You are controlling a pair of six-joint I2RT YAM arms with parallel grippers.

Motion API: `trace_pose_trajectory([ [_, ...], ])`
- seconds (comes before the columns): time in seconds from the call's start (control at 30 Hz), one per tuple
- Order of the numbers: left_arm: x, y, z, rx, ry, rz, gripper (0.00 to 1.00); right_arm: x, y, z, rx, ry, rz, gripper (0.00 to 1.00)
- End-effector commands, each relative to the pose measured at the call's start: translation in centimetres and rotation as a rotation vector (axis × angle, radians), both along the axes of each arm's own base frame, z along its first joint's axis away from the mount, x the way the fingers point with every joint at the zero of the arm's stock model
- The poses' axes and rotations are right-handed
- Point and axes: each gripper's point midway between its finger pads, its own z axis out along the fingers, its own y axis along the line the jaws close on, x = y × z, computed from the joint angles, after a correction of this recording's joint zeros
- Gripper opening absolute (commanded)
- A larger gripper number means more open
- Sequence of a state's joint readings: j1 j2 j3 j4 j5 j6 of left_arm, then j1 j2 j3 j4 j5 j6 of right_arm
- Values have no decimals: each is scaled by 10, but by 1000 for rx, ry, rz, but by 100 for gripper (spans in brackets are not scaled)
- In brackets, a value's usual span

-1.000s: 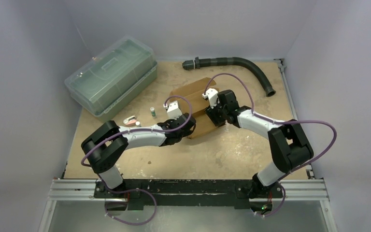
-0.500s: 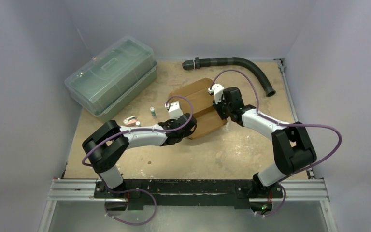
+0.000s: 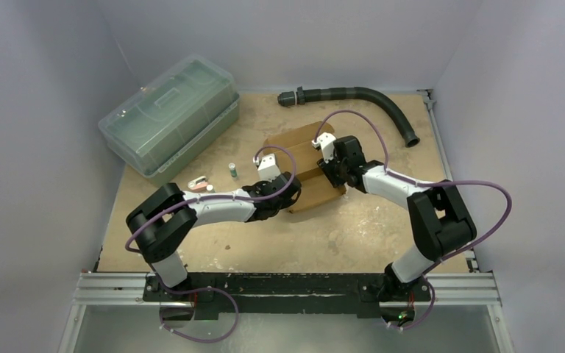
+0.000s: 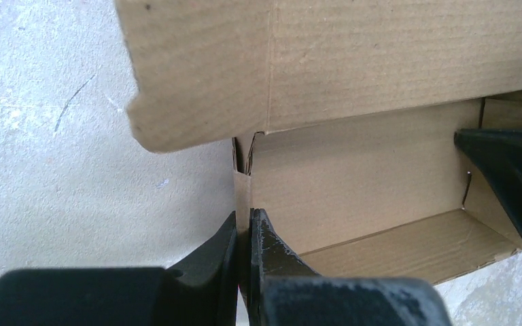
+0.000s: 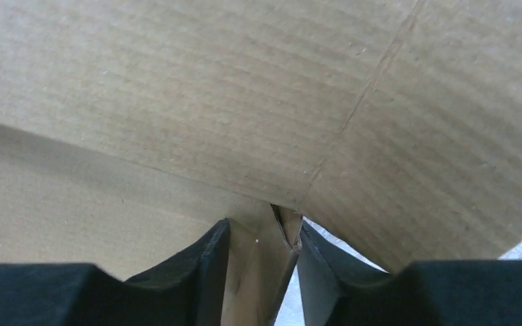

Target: Fold the paper box

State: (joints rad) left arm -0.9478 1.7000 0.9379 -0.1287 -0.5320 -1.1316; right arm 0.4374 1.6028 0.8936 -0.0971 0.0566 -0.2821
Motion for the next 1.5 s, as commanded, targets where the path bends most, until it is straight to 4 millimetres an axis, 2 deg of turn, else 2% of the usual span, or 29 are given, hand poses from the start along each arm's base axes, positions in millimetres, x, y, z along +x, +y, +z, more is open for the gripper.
trace_pose_trajectory([
  [0.0,2,5,-7,67,1,-7,0,2,7,10,36,-3,29,46],
  [0.23,4,5,-9,90,0,-16,0,3,9,26,102,-20,33,60],
  [0.37,5,6,-10,127,1,-33,0,1,11,39,153,-28,56,71],
  [0.57,10,17,-21,306,31,-70,0,-5,8,54,232,-19,93,85],
  [0.7,15,25,-24,408,33,-81,0,-8,9,60,260,-18,114,99],
  [0.9,17,23,-23,442,44,-103,0,-8,5,59,259,-4,123,99],
  [1.27,18,17,-6,413,30,-127,22,-13,-11,70,269,-2,157,99],
  [1.47,17,14,14,378,8,-151,33,-14,-16,72,272,1,167,99],
])
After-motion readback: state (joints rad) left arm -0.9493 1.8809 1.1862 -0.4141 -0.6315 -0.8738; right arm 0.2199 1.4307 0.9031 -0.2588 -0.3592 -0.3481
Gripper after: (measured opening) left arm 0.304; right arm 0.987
